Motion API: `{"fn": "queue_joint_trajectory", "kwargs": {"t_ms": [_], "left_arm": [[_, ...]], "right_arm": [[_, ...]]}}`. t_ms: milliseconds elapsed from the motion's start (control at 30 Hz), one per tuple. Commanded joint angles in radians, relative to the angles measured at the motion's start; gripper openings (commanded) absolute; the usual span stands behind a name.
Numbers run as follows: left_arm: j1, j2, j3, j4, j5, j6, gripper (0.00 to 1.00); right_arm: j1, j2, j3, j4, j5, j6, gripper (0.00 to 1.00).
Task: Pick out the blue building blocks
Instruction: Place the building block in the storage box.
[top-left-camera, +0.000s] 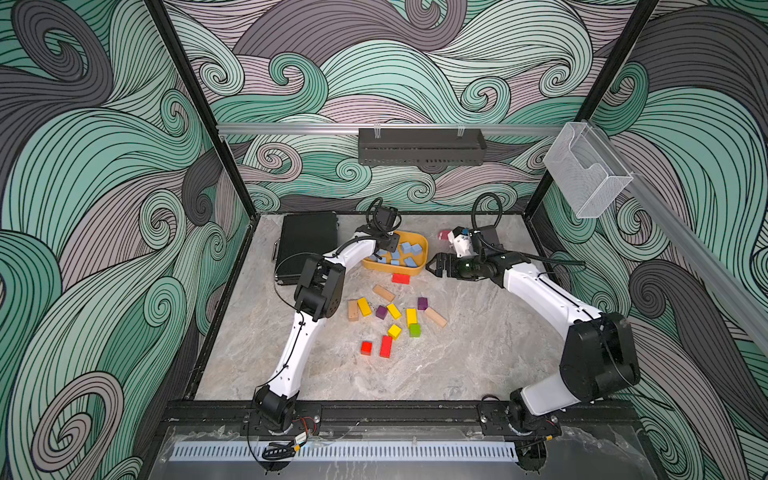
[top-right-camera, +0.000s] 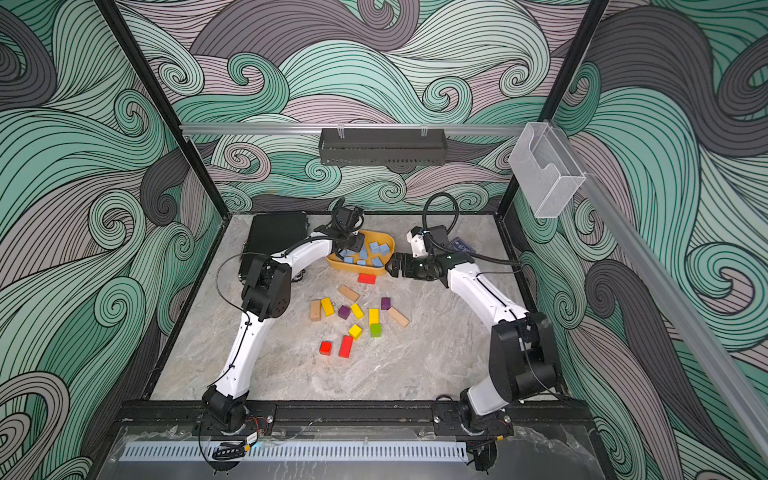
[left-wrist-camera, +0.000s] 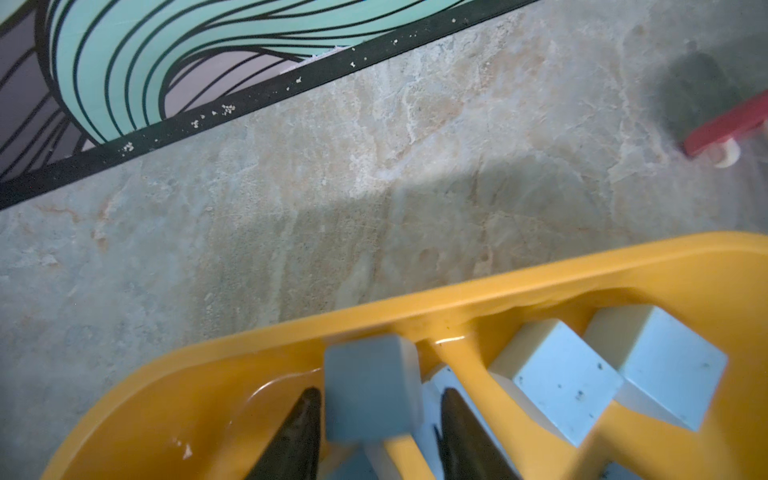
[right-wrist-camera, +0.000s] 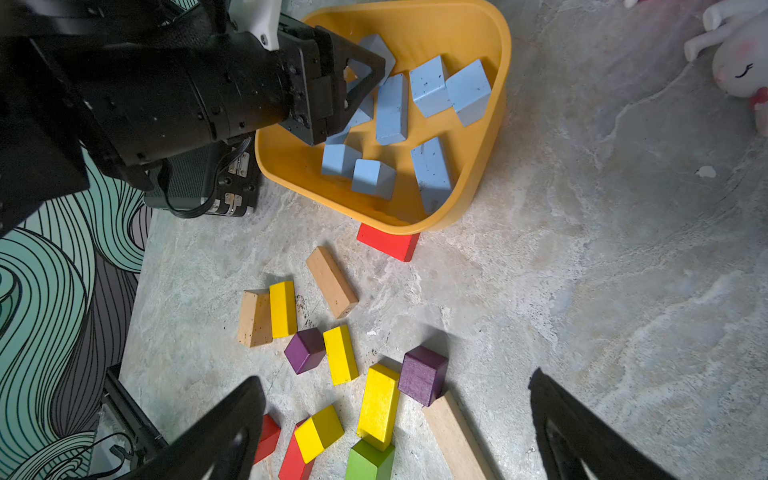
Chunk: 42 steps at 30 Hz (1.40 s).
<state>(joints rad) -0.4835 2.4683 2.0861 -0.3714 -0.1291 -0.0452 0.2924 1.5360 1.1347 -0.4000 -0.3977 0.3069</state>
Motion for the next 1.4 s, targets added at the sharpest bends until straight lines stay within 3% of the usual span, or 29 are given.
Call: {"fn": "queue_joint_trajectory", "kwargs": {"t_ms": [0,533,1067,1367], "left_arm": [[0.006,0.009,0.023,-0.016,-0.009,0.000,0.55],[0.006,-0.125,-0.014,-0.041,0.036,-0.035,0.72],[0.006,-0.460,-0.304,0.008,0.030,-0.055,0.93],[0.006,-0.723,-0.552,0.052,-0.126,-0.057,0.99]], "right_arm": [[-0.005,0.003,0.005,0.013,-0.011,-0.001,0.99],[-0.005,-0.047,0.007,-0.011,-0.006,-0.014,0.99],[-0.005,-0.201,-0.053,-0.025,0.021,-0.024,0.99],[-0.005,-0.334,-0.111,0.030,0.139,-0.045,0.99]]}}
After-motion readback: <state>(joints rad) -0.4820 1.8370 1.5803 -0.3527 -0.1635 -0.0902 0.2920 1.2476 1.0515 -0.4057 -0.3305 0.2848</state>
